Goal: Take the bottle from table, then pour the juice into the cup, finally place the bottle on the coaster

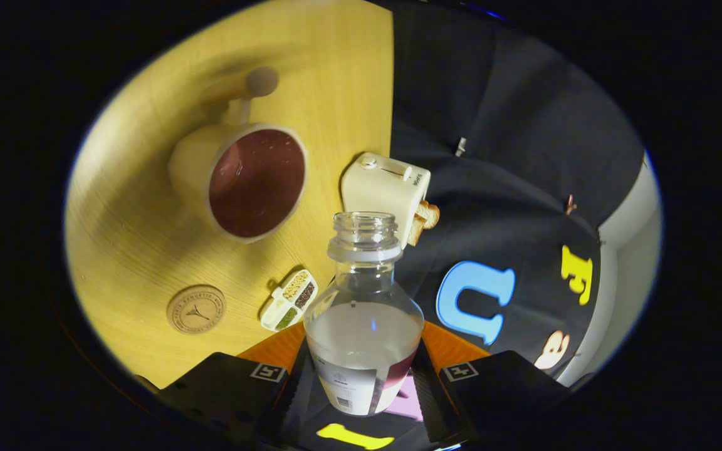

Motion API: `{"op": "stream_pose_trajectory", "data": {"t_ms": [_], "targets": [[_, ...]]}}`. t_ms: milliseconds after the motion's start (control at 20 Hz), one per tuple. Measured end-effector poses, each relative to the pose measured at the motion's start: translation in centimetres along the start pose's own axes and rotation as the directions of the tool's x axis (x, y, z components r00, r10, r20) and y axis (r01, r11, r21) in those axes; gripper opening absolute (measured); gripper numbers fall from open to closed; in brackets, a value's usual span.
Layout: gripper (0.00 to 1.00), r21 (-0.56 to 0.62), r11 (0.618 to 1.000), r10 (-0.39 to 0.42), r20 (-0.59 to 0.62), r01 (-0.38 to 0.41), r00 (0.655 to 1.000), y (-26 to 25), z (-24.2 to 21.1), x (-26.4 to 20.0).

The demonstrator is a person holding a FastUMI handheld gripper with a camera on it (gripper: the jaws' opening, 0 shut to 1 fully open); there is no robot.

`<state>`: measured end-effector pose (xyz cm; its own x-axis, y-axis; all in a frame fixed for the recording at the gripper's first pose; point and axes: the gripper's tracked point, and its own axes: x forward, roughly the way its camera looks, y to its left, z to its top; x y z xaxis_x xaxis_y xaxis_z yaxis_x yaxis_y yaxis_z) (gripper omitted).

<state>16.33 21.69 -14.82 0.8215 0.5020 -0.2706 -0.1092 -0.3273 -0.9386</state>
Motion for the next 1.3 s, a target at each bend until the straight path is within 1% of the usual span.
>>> {"op": "stream_pose_trajectory", "data": {"t_ms": [100,250,300,350,400,500,550,700,750,800,850,1000,1050,1150,1300], "targets": [[0.75,0.162,0.987,0.009,-0.018,-0.006,1.0,-0.2,-0.5,-1.0],[0.75,0.305,0.952,0.001,-0.016,0.004,1.0,-1.3,-1.7,-1.6],[0.75,0.354,0.935,0.002,-0.027,0.008,1.0,-1.4,-2.5,-1.4],[0.75,0.414,0.91,0.003,-0.043,0.015,0.999,-1.7,-3.6,-1.3],[0.75,0.488,0.873,0.01,-0.061,0.021,0.998,-1.7,-4.7,-1.2],[0.75,0.642,0.767,0.04,-0.08,0.021,0.996,-1.5,-6.4,-1.2],[0.75,0.699,0.715,0.052,-0.076,0.017,0.996,-1.2,-7.0,-1.6],[0.75,0.818,0.575,0.07,-0.054,0.004,0.996,-1.2,-8.8,-0.9],[0.75,0.856,0.517,0.069,-0.048,0.005,0.997,-1.1,-9.4,-0.8],[0.75,0.898,0.441,0.069,-0.044,0.01,0.997,-1.2,-9.9,0.0],[0.75,0.939,0.342,0.073,-0.044,0.017,0.996,-0.9,-10.5,0.4],[0.75,0.996,0.079,0.026,-0.052,0.049,0.998,-1.0,-11.6,1.0],[0.75,0.999,0.008,0.01,-0.047,0.047,0.999,-0.9,-11.7,1.2],[0.75,0.994,-0.096,-0.021,-0.048,0.045,0.999,-0.6,-12.1,1.9],[0.75,0.975,-0.221,-0.066,-0.035,0.019,0.997,-0.1,-12.0,2.6]]}}
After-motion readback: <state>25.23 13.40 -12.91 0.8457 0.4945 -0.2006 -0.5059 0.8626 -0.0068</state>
